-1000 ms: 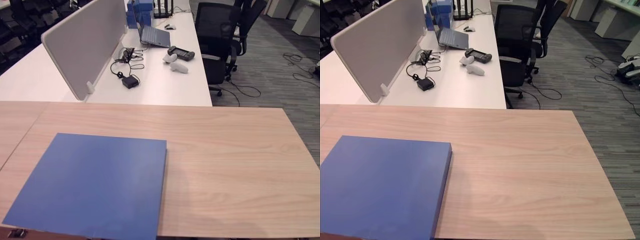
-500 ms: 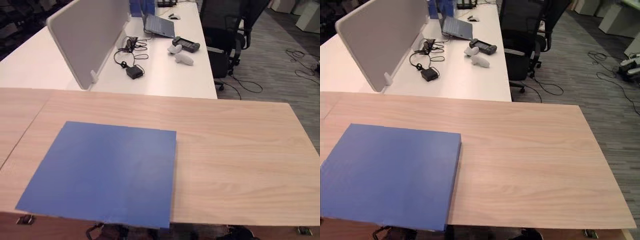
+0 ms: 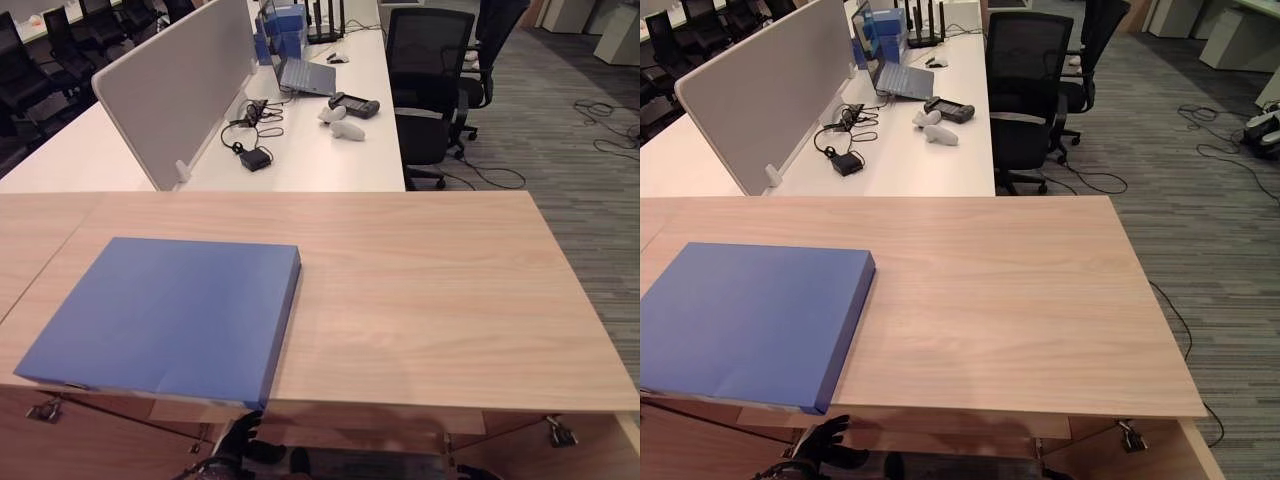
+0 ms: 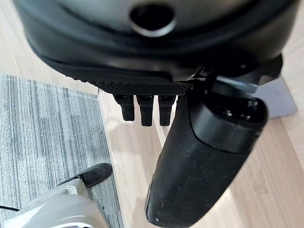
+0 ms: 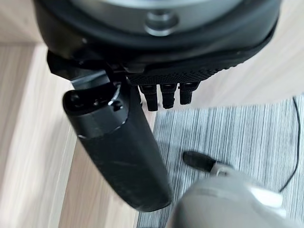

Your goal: Put the empty folder in the office cabinet

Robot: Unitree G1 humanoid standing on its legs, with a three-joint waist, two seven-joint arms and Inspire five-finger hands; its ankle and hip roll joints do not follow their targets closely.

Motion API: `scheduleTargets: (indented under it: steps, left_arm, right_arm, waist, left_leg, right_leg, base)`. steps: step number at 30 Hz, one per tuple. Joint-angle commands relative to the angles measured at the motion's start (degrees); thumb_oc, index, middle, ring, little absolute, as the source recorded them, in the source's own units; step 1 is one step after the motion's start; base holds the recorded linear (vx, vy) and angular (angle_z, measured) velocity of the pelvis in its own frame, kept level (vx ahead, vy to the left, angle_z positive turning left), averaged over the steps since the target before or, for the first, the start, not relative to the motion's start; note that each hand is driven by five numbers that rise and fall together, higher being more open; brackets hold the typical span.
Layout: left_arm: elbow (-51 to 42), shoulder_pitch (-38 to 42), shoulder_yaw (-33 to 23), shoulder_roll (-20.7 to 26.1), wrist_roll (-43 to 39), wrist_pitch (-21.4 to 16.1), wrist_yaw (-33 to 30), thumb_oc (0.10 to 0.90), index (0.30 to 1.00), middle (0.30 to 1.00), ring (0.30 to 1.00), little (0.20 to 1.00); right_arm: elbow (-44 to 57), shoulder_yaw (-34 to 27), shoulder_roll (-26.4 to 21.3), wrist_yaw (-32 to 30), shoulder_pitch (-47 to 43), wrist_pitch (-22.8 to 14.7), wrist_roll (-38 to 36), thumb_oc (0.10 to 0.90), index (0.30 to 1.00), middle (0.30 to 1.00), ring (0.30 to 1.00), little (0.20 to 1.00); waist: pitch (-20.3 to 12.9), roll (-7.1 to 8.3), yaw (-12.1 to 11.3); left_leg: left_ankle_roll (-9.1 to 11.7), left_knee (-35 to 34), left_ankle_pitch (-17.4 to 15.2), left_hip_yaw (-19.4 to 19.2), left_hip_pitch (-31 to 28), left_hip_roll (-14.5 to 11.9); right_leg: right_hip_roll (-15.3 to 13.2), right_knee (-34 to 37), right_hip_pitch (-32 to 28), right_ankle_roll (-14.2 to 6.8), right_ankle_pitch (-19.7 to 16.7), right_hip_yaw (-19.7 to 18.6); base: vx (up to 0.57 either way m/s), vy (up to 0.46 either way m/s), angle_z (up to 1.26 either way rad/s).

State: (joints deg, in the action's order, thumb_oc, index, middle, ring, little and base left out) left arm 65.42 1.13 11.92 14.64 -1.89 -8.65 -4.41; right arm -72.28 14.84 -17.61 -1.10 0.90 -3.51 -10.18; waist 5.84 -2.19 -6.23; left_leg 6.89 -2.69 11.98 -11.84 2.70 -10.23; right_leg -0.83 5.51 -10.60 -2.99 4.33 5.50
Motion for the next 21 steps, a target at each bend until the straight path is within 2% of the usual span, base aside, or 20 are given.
scheduleTargets:
  steps: [1, 4, 6, 7, 10, 12, 13, 15, 17, 19, 21]
  left_arm:
    - [3.44, 2.37, 1.52, 0.48, -1.01, 0.69, 0.53, 0.800, 0.900, 0.900, 0.900, 0.900]
    - [3.74, 2.38, 1.84, 0.01, -1.00, 0.54, 0.69, 0.800, 0.900, 0.900, 0.900, 0.900]
    - [4.23, 2.17, 1.98, 0.11, -0.75, 0.52, 0.74, 0.800, 0.900, 0.900, 0.900, 0.900]
    - [4.65, 1.89, 2.06, 0.25, -0.37, 0.61, 0.79, 0.800, 0.900, 0.900, 0.900, 0.900]
    - [5.33, 1.67, 2.14, 0.25, 0.55, 0.76, 0.80, 0.800, 0.900, 0.900, 0.900, 0.900]
    - [5.34, 1.72, 2.18, 0.22, 0.61, 0.72, 0.79, 0.800, 0.900, 0.900, 0.900, 0.900]
    - [4.93, 1.67, 2.13, 0.08, 0.66, 0.70, 0.95, 0.800, 0.900, 0.900, 0.900, 0.900]
    - [4.40, 1.73, 2.31, 0.03, 0.81, 0.65, 1.06, 0.800, 0.900, 0.900, 0.900, 0.900]
    - [3.75, 2.08, 2.79, 0.11, 1.44, 0.70, 1.29, 0.800, 0.900, 0.900, 0.900, 0.900]
    - [3.21, 2.47, 3.58, 0.54, 2.17, 0.62, 1.58, 0.800, 0.900, 0.900, 0.900, 0.900]
    - [3.29, 2.50, 3.72, 0.72, 2.40, 0.52, 1.75, 0.800, 0.900, 0.900, 0.900, 0.900]
  right_arm:
    - [1.86, -1.21, -1.16, -0.18, -3.67, -0.97, 0.54, 0.800, 0.900, 0.900, 0.900, 0.900]
    - [1.21, -1.58, -2.08, -0.15, -3.93, -0.86, 0.44, 0.800, 0.900, 0.900, 0.900, 0.900]
    - [0.92, -2.03, -2.58, -0.11, -3.84, -0.76, 0.39, 0.800, 0.900, 0.900, 0.900, 0.900]
    - [0.75, -2.26, -2.81, -0.04, -3.78, -0.76, 0.41, 0.800, 0.900, 0.900, 0.900, 0.900]
    - [0.80, -3.25, -2.98, 0.29, -3.72, -0.73, -0.85, 0.800, 0.900, 0.900, 0.900, 0.900]
    - [0.83, -3.42, -2.94, 0.48, -3.66, -0.70, -1.24, 0.800, 0.900, 0.900, 0.900, 0.900]
    - [0.59, -4.19, -2.64, 0.71, -2.97, -0.59, -2.04, 0.800, 0.900, 0.900, 0.900, 0.900]
    - [0.40, -4.63, -2.51, 0.58, -2.81, -0.57, -2.27, 0.800, 0.900, 0.900, 0.900, 0.900]
    - [0.27, -5.06, -1.85, 0.58, -2.43, -0.39, -2.35, 0.800, 0.900, 0.900, 0.900, 0.900]
    - [-0.04, -5.58, -0.74, 0.51, -1.93, -0.07, -2.87, 0.800, 0.900, 0.900, 0.900, 0.900]
    - [-0.05, -5.79, -0.46, 0.53, -1.88, -0.02, -3.07, 0.800, 0.900, 0.900, 0.900, 0.900]
  waist:
    - [4.59, 0.82, -0.22]
    - [5.42, 0.72, -0.06]
    - [5.30, 1.32, 0.84]
    - [4.64, 1.58, 1.51]
    - [3.26, 1.29, 4.25]
    - [3.01, 1.17, 4.85]
    - [1.85, 0.45, 6.23]
    - [1.46, 0.27, 6.37]
    - [0.96, 0.39, 6.44]
    - [0.97, 0.88, 6.46]
    - [0.99, 1.05, 6.47]
  left_leg:
    - [1.71, 1.03, -1.02, 1.33, 1.83, 0.48]
    - [2.28, 4.07, -2.23, 3.31, 2.57, 0.39]
    - [2.10, 7.12, -5.66, 5.17, 0.58, 0.61]
    - [2.14, 8.61, -7.61, 6.15, -1.70, 0.28]
    - [3.20, 12.12, -10.69, 7.42, -8.73, -1.13]
    - [3.40, 11.82, -11.23, 7.44, -10.04, -1.18]
    - [2.87, 8.52, -13.71, 5.18, -13.09, -1.58]
    - [2.85, 6.69, -14.48, 3.70, -13.65, -1.54]
    - [2.36, 4.70, -16.23, 2.58, -14.18, -0.62]
    - [1.24, 2.01, -16.88, 2.51, -14.83, 1.22]
    - [0.81, 1.29, -16.97, 2.39, -14.96, 1.83]
  right_leg:
    - [-3.92, -0.51, -3.64, -3.07, 4.97, 0.69]
    - [-4.61, -0.51, -3.17, -2.75, 4.33, 1.28]
    - [-5.95, -0.51, -2.23, -2.64, 2.73, 2.20]
    - [-6.48, -0.55, -1.07, -2.53, 1.80, 2.78]
    - [-6.97, -1.46, 1.61, -2.65, 0.31, 4.36]
    - [-7.03, -1.65, 2.08, -2.77, 0.02, 4.73]
    - [-7.20, -2.17, 3.13, -3.23, -0.66, 5.55]
    - [-7.52, -2.47, 3.58, -3.52, -1.02, 5.61]
    - [-8.42, -2.74, 3.81, -4.12, -1.79, 5.78]
    - [-9.88, -3.72, 5.29, -5.30, -3.49, 5.22]
    - [-10.31, -3.98, 5.78, -5.73, -3.95, 4.83]
  base:
    - [-0.14, -0.069, 0.09]
    - [-0.19, -0.038, 0.26]
    - [-0.24, -0.005, 0.00]
    - [-0.19, 0.028, -0.09]
    - [-0.20, 0.128, 0.37]
    - [-0.07, 0.133, 0.34]
    - [0.00, 0.106, 0.36]
    - [-0.03, 0.137, 0.28]
    - [-0.04, 0.156, 0.32]
    - [-0.08, 0.228, 0.29]
    - [-0.06, 0.201, 0.03]
